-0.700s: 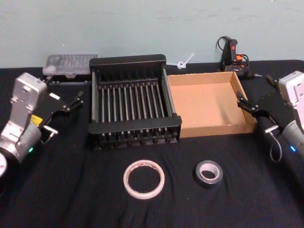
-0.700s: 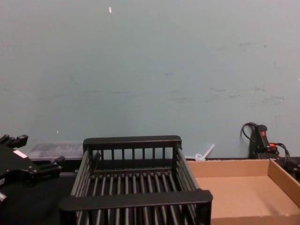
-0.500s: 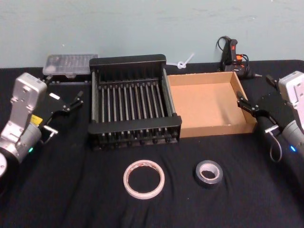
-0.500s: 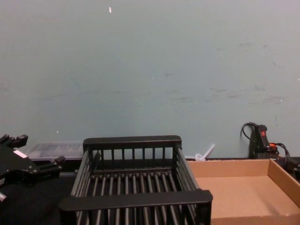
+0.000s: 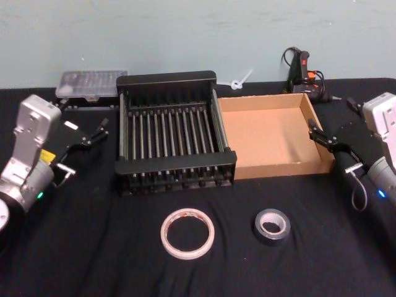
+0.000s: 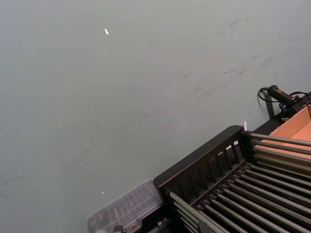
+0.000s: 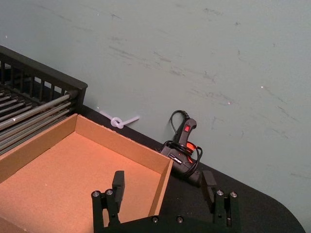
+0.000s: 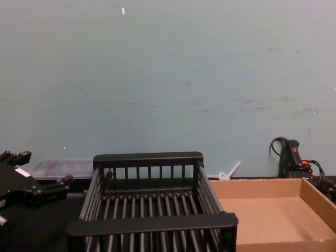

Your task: Pick up the white tape and place it into the black box , Pick up the silver tape and place it into the brown box.

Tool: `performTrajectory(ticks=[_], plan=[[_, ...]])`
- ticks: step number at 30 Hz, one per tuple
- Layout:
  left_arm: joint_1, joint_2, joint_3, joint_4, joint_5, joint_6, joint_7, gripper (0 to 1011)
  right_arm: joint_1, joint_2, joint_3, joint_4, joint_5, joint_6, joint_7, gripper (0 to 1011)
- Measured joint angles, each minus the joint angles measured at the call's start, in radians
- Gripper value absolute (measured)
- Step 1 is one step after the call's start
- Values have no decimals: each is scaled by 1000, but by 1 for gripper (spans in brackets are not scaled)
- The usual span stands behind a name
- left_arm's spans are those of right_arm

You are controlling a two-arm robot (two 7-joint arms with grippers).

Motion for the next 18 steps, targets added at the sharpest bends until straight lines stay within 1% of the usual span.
performTrajectory(ticks=[18], plan=[[0, 0, 0, 0, 0, 0, 0, 1001, 0, 0, 0, 0, 0, 0, 0, 1002]])
